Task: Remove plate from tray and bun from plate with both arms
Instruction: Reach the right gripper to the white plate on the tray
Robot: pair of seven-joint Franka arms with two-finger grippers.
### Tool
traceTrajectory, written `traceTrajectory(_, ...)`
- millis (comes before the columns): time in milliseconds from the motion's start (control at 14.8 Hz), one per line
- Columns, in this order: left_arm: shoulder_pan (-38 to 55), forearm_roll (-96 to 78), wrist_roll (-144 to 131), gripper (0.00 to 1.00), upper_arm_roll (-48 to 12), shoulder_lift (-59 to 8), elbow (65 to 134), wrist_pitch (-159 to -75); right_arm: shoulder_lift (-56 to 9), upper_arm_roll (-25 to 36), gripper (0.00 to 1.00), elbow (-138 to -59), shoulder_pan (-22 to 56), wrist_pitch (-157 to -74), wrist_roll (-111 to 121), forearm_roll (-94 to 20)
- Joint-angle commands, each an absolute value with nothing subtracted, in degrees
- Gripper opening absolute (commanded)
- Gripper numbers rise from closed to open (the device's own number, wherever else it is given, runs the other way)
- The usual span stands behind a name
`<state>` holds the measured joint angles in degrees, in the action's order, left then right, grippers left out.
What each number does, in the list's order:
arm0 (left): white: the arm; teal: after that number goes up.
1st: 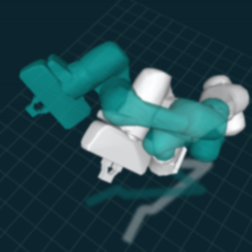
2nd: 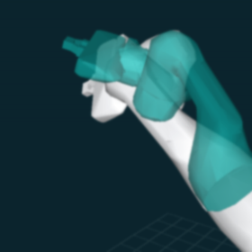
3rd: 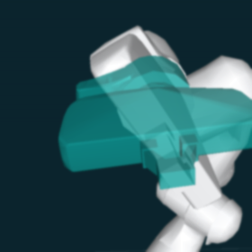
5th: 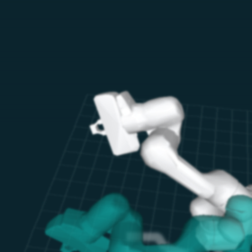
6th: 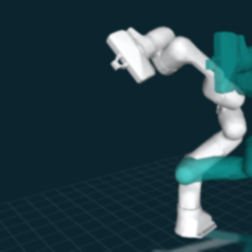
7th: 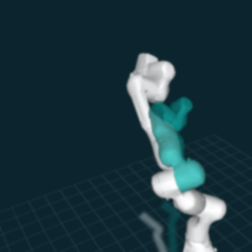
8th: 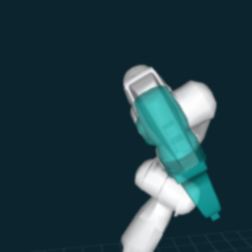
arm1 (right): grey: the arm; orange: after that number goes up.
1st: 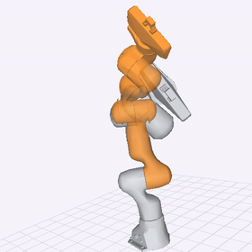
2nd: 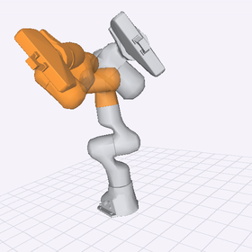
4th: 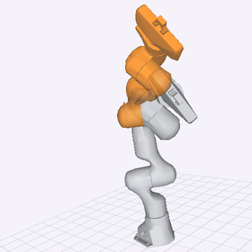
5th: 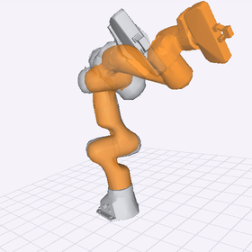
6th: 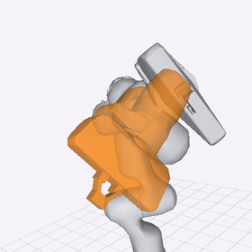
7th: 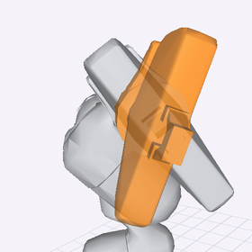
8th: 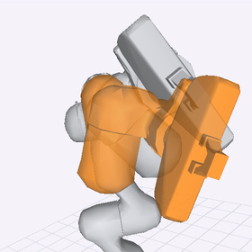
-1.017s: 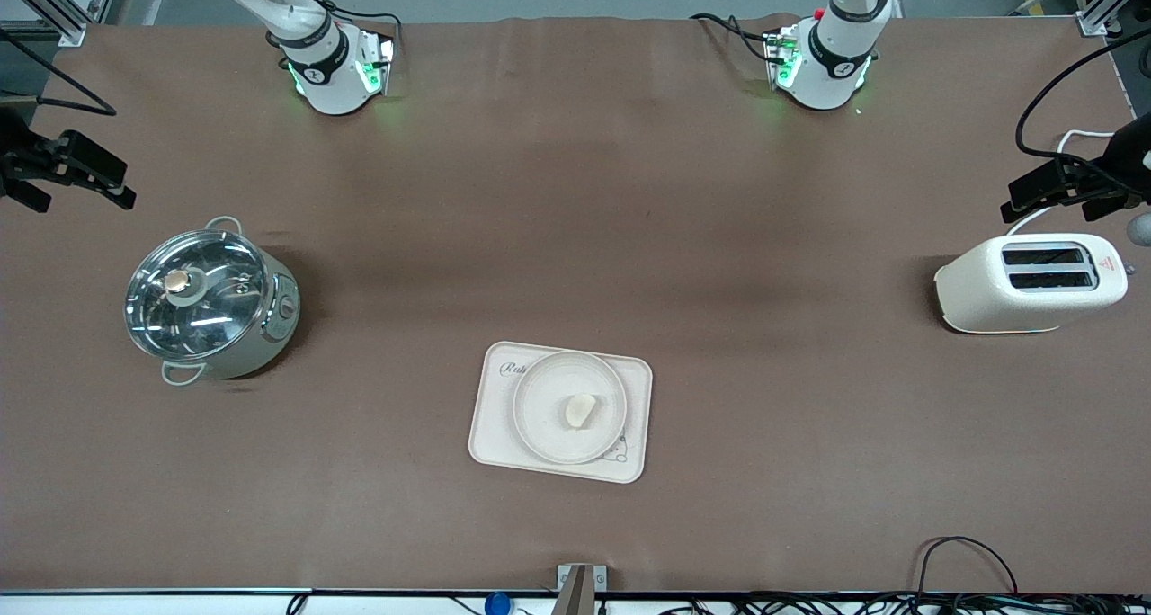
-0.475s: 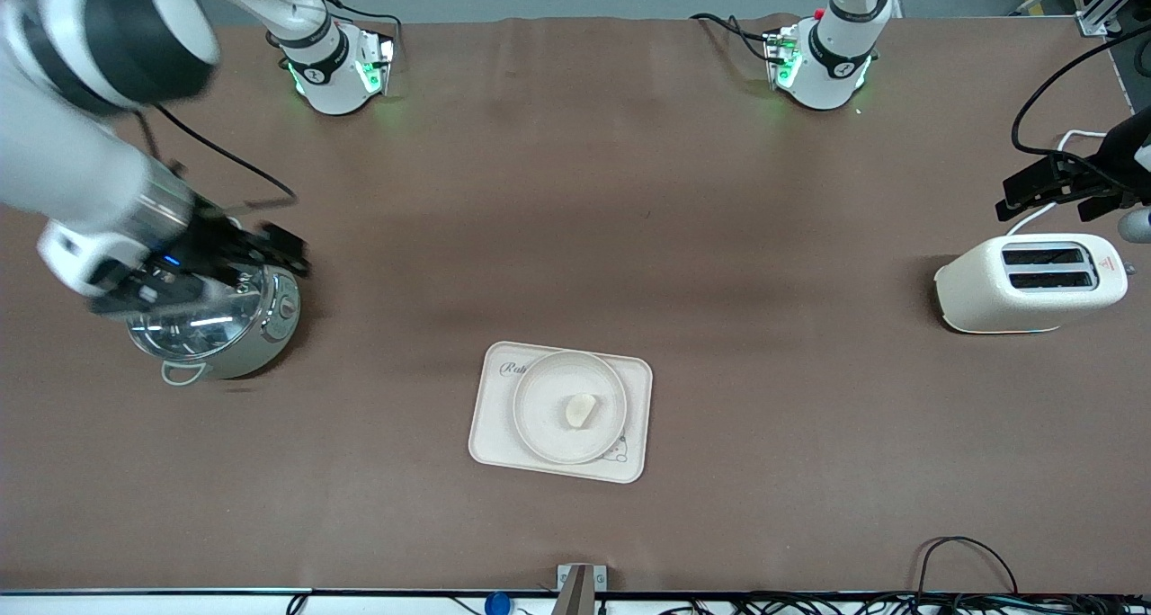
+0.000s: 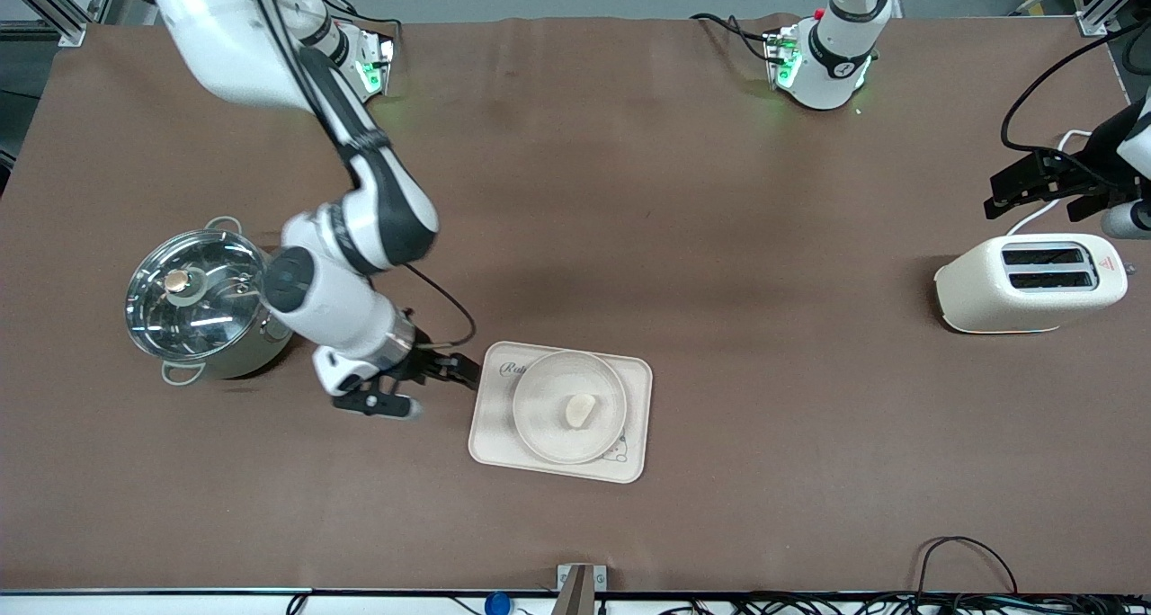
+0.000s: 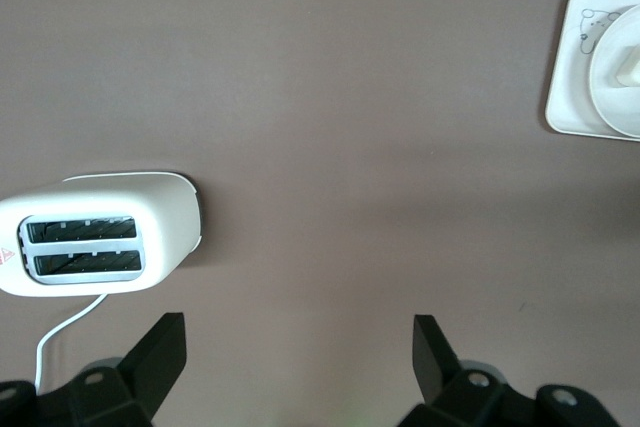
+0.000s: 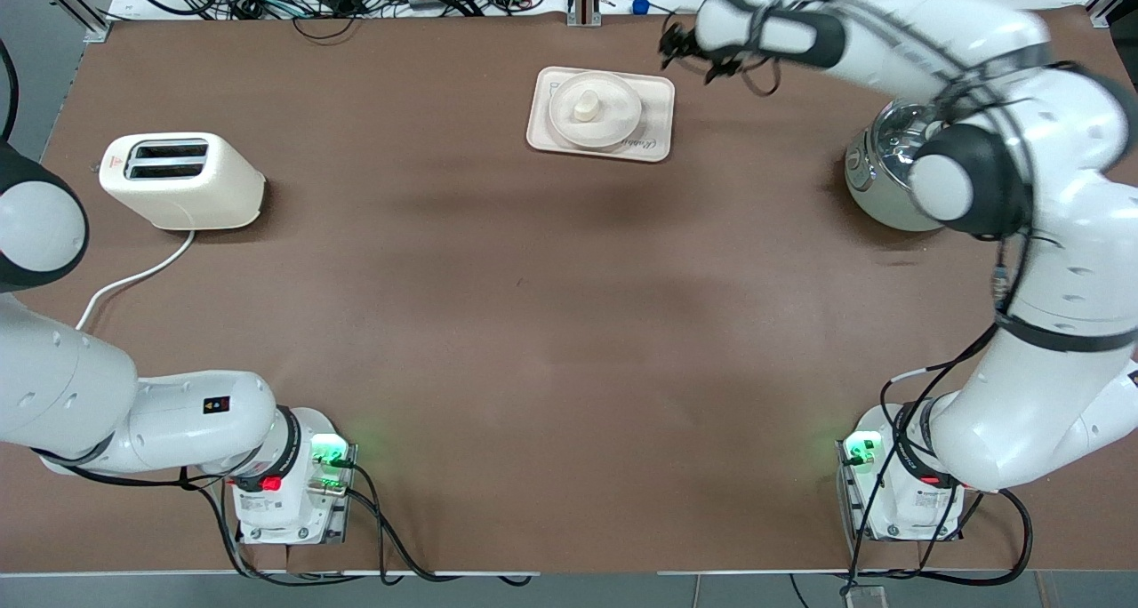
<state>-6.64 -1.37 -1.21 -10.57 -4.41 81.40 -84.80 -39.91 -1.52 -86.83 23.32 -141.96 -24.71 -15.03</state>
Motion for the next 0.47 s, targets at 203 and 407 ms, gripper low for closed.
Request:
traceTrajectory(203, -6.9, -1.3, -1.0, 1.00, -12.1, -4.0, 80.6, -84.4, -50.7, -1.4, 0.89, -78.6, 27.9, -150.0, -28.6, -16.0)
traceTrajectory(407, -7.0, -1.4, -0.8, 1.00, -12.4, -4.0, 80.7, -84.4, -53.3, -1.4, 0.67, -78.7, 28.3, -154.8, -28.1, -15.6)
